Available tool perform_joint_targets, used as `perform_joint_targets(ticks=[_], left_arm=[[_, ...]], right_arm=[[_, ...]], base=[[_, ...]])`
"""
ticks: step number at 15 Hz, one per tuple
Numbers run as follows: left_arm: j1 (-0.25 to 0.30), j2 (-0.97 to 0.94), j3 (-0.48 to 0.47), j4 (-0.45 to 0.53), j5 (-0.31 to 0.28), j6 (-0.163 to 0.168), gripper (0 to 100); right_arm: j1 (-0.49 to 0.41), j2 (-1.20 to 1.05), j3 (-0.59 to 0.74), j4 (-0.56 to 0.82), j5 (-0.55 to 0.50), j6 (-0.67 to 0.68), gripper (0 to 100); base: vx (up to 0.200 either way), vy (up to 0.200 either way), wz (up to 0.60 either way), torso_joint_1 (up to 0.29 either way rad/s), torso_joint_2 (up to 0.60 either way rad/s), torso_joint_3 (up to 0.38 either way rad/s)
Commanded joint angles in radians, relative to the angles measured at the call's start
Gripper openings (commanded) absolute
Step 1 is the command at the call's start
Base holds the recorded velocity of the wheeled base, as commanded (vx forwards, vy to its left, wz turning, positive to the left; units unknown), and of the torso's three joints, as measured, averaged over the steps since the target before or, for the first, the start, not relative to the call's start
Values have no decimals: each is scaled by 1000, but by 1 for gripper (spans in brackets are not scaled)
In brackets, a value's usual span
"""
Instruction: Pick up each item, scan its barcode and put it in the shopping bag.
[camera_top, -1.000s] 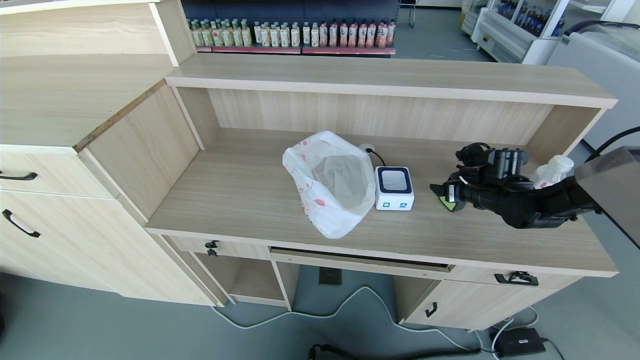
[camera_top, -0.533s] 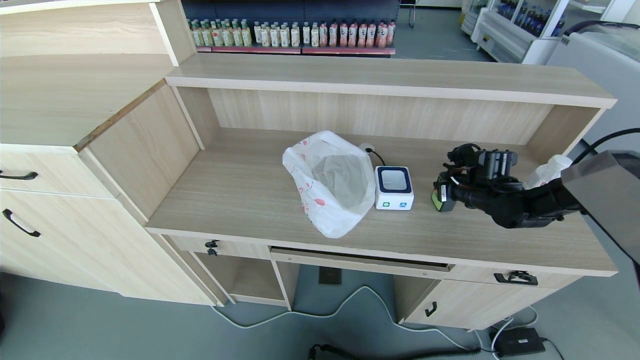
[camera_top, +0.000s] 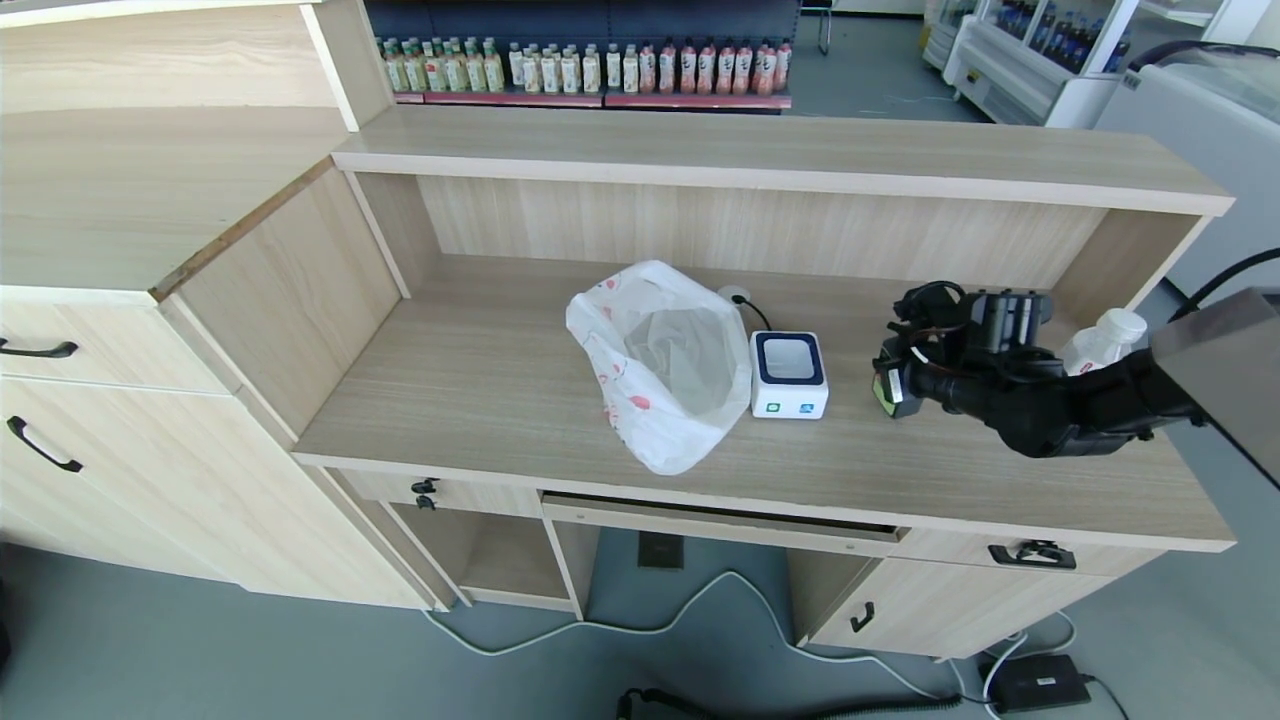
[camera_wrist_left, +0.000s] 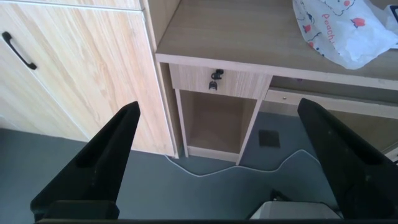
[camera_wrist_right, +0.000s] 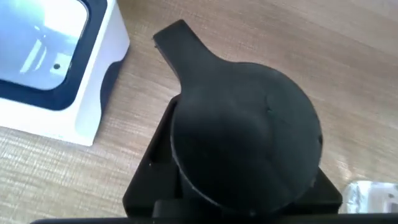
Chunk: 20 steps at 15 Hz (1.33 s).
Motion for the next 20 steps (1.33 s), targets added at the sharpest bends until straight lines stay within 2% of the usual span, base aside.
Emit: perform_joint_targets(ticks=[1, 2, 3, 4, 6, 8, 9, 10, 11, 12, 13, 14, 15, 20], left_arm=[[0, 0, 0, 1, 0, 0, 100], [0, 0, 0, -1, 0, 0, 100], [0, 0, 0, -1, 0, 0, 100], [0, 0, 0, -1, 0, 0, 100], [0, 0, 0, 1, 0, 0, 100], [0, 0, 0, -1, 0, 0, 100], [0, 0, 0, -1, 0, 0, 100], [0, 0, 0, 1, 0, 0, 100], [0, 0, 0, -1, 0, 0, 100], [0, 0, 0, -1, 0, 0, 100], [0, 0, 0, -1, 0, 0, 100], [0, 0, 0, -1, 0, 0, 100], [0, 0, 0, -1, 0, 0, 100], [0, 0, 0, -1, 0, 0, 100]], right_arm=[[-25, -385, 454, -142, 1, -103, 0], [-51, -504, 620, -241, 1, -212, 0], [-88, -603, 721, -290, 4, -346, 0], [-103, -703, 741, -264, 7, -473, 0], [-100, -790, 724, -225, 71, -622, 0], [-53, -830, 727, -222, 257, -853, 0], [-44, -835, 729, -224, 308, -955, 0], [2, -835, 716, -236, 470, -1252, 0], [58, -830, 706, -254, 535, -1386, 0], [206, -818, 706, -311, 657, -1674, 0], [276, -817, 707, -339, 714, -1795, 0], [384, -813, 709, -377, 782, -1944, 0], [441, -815, 722, -389, 803, -2007, 0], [579, -841, 753, -379, 880, -2136, 0]], base=[[0, 0, 0, 0, 0, 0], [0, 0, 0, 0, 0, 0], [0, 0, 0, 0, 0, 0], [0, 0, 0, 0, 0, 0], [0, 0, 0, 0, 0, 0], [0, 0, 0, 0, 0, 0], [0, 0, 0, 0, 0, 0], [0, 0, 0, 0, 0, 0], [0, 0, 0, 0, 0, 0], [0, 0, 0, 0, 0, 0], [0, 0, 0, 0, 0, 0], [0, 0, 0, 0, 0, 0], [0, 0, 0, 0, 0, 0], [0, 0, 0, 0, 0, 0]])
